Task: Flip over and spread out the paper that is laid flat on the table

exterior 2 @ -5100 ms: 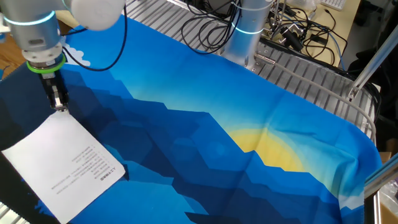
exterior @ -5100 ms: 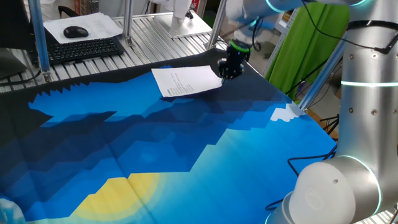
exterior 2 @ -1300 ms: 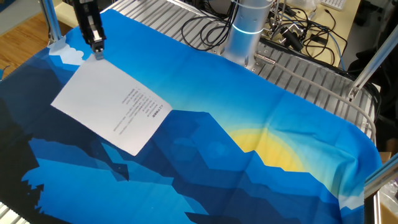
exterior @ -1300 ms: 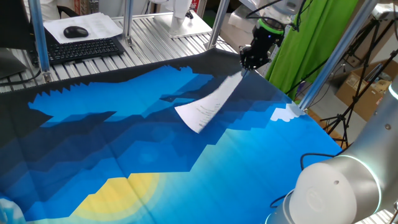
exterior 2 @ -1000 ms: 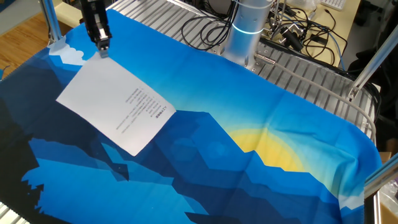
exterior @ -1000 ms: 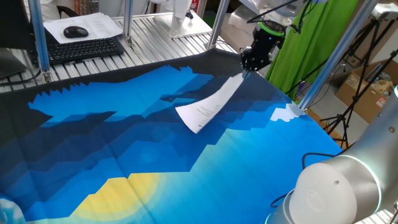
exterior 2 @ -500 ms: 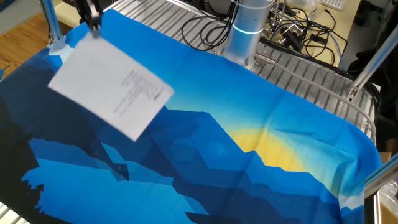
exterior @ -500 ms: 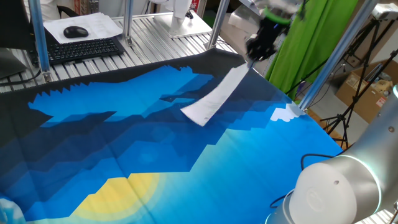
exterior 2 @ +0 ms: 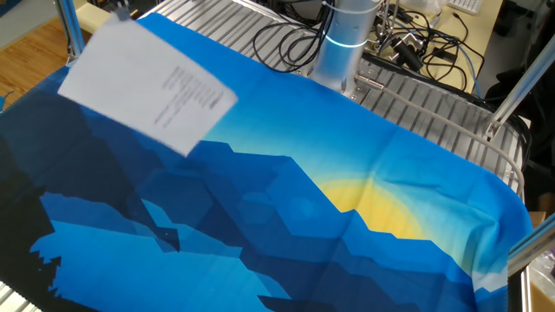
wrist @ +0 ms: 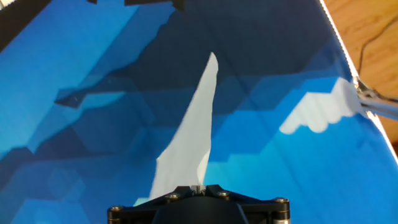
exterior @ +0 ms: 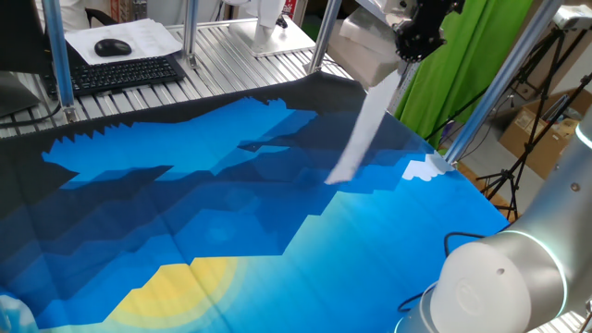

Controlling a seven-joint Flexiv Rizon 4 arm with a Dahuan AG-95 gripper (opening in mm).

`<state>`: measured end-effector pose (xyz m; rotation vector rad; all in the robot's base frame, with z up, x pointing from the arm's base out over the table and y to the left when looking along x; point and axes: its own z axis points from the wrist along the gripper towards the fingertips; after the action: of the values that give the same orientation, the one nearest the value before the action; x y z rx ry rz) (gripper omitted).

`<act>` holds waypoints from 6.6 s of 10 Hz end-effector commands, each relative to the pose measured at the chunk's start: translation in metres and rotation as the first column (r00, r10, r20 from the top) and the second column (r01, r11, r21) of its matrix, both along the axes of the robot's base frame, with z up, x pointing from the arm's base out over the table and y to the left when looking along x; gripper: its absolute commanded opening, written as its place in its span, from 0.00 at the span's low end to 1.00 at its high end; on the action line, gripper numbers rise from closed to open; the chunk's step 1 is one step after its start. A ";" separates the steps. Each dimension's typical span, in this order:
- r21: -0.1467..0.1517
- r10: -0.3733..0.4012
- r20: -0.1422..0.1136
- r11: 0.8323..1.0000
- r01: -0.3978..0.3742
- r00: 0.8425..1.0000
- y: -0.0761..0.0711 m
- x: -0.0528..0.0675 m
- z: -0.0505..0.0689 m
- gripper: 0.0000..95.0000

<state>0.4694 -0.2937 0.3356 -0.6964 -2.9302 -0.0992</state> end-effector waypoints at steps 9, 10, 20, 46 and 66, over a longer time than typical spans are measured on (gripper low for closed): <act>0.074 -0.256 0.076 0.965 0.251 0.964 0.085 -0.001 -0.083 0.00; 0.077 -0.264 0.083 0.963 0.258 0.961 0.085 -0.001 -0.084 0.00; 0.088 -0.384 0.115 0.922 0.376 0.916 0.084 0.004 -0.090 0.00; -0.126 -0.166 0.075 0.977 0.174 0.983 0.131 0.012 -0.100 0.00; -0.006 -0.200 0.113 0.979 0.202 0.973 0.168 0.043 -0.136 0.00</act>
<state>0.5139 -0.1262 0.1987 -1.0213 -2.9597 -0.1357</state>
